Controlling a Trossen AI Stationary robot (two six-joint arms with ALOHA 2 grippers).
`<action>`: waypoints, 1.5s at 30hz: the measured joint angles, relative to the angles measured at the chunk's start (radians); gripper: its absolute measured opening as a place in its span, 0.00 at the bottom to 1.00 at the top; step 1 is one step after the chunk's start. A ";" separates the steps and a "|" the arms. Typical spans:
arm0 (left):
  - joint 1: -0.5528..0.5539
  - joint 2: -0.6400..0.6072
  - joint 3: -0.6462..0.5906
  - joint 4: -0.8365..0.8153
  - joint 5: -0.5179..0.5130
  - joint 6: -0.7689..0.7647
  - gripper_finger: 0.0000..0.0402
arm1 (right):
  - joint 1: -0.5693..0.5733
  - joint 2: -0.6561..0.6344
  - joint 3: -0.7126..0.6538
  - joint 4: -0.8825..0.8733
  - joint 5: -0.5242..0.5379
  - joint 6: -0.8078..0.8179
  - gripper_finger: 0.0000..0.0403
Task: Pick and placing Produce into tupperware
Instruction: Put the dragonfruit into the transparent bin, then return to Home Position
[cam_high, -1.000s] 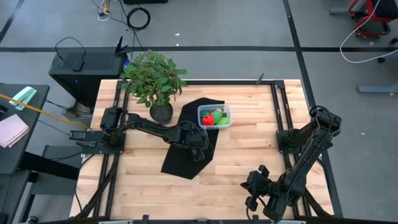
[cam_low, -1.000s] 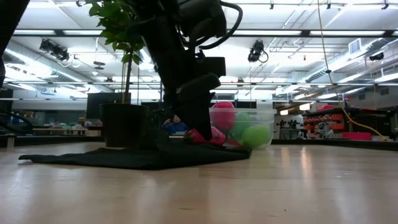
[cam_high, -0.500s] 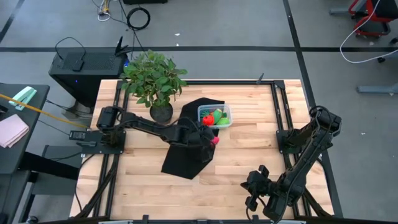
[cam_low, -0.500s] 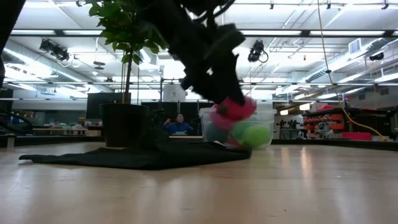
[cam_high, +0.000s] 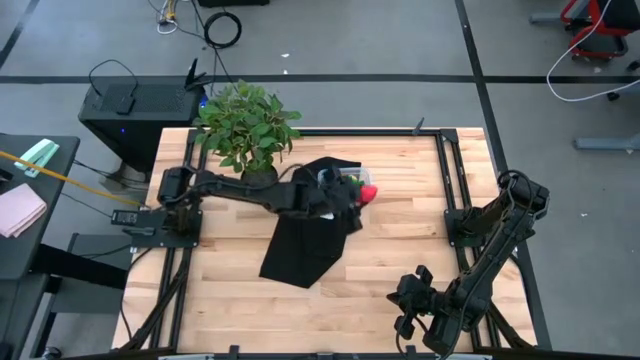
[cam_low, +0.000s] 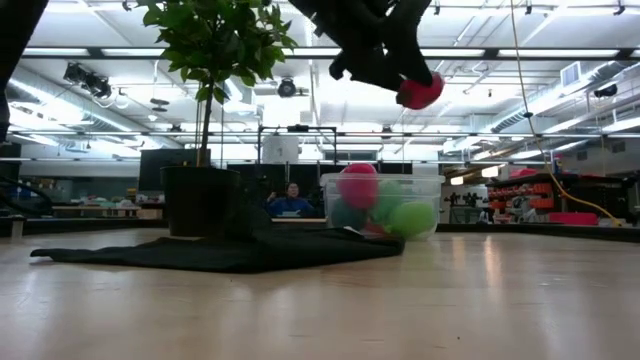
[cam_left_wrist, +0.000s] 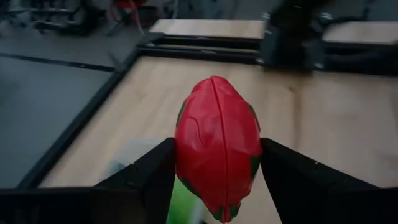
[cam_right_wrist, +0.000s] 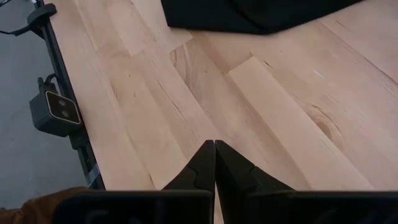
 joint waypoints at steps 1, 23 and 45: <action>0.015 0.000 0.007 0.000 0.000 0.004 0.56 | 0.000 0.000 0.000 0.001 0.000 0.000 0.03; 0.128 0.009 0.016 -0.143 0.032 0.028 0.60 | 0.000 0.000 0.000 0.007 0.000 0.007 0.03; 0.082 0.011 0.014 -0.166 0.077 -0.073 0.75 | 0.000 0.000 0.000 0.011 0.000 0.008 0.03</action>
